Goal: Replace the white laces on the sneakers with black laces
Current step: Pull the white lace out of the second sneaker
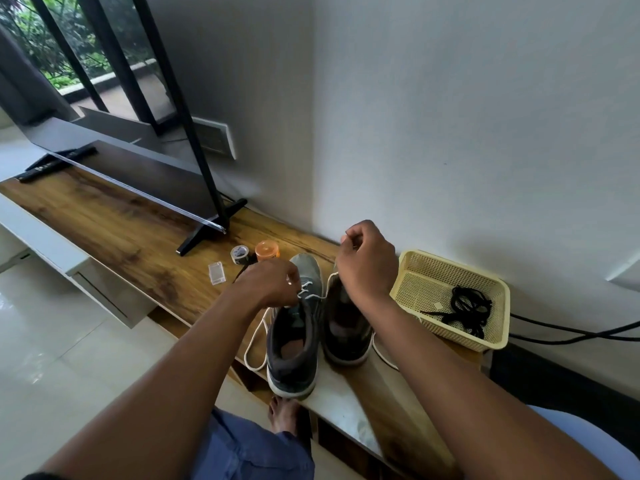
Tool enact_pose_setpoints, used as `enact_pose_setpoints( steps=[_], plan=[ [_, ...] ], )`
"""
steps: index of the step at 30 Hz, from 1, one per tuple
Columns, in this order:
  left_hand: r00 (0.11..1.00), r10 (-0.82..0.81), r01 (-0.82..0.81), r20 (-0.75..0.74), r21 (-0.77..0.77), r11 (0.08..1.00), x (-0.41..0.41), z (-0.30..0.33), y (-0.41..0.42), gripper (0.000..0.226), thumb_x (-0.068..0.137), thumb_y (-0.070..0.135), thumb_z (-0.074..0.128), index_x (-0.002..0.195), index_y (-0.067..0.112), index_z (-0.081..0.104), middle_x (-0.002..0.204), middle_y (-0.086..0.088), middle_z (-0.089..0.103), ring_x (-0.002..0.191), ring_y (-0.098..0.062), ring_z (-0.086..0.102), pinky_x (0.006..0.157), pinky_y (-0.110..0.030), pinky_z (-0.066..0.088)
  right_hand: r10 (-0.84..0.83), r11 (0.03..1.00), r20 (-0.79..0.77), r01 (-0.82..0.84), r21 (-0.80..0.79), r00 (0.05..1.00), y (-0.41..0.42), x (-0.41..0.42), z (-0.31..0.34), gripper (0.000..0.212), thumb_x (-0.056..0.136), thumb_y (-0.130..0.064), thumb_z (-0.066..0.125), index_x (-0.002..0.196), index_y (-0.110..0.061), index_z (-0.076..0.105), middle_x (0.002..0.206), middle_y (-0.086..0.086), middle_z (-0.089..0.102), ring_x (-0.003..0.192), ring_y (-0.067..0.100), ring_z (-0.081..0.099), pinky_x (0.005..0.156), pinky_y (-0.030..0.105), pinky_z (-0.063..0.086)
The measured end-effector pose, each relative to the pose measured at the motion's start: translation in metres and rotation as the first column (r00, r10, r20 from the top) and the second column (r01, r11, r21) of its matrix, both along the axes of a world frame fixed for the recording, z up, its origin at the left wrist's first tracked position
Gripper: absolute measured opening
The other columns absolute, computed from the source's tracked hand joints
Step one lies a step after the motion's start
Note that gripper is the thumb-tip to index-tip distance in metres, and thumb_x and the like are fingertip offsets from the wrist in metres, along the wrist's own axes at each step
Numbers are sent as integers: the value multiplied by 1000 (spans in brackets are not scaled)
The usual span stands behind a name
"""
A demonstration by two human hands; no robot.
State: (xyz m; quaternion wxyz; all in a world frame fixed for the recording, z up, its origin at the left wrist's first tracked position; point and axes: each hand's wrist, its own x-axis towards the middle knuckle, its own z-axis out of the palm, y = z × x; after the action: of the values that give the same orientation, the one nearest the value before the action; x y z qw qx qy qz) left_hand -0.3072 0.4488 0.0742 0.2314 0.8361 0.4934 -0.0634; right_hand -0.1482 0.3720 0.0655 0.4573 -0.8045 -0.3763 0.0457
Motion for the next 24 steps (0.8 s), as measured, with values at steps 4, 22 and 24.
enact_pose_setpoints(
  steps=[4, 22, 24],
  plan=[
    [997, -47, 51, -58, 57, 997, 4, -7, -1, 31, 83, 25, 80, 111, 35, 72, 124, 1, 67, 113, -22, 65, 90, -37, 58, 83, 970, 201, -33, -241, 976, -5, 4, -3, 26, 85, -20, 59, 109, -28, 68, 102, -3, 72, 98, 28, 67, 74, 32, 35],
    [990, 123, -136, 75, 198, 971, 5, -19, 2, 10, 84, 19, 78, 78, 26, 73, 86, 3, 71, 79, -16, 68, 64, -29, 54, 641, 690, 269, -386, -613, 719, -18, -38, -12, 35, 72, -47, 69, 62, -25, 43, 62, -8, 47, 54, 17, 45, 47, 25, 23],
    [974, 192, -210, 116, 166, 963, -1, -17, 5, 5, 82, 14, 74, 81, 19, 73, 83, -2, 72, 77, -20, 71, 67, -34, 62, 639, 686, 264, -381, -620, 722, -21, -40, -12, 33, 73, -38, 69, 63, -24, 42, 64, -7, 46, 57, 19, 44, 48, 26, 22]
  ],
)
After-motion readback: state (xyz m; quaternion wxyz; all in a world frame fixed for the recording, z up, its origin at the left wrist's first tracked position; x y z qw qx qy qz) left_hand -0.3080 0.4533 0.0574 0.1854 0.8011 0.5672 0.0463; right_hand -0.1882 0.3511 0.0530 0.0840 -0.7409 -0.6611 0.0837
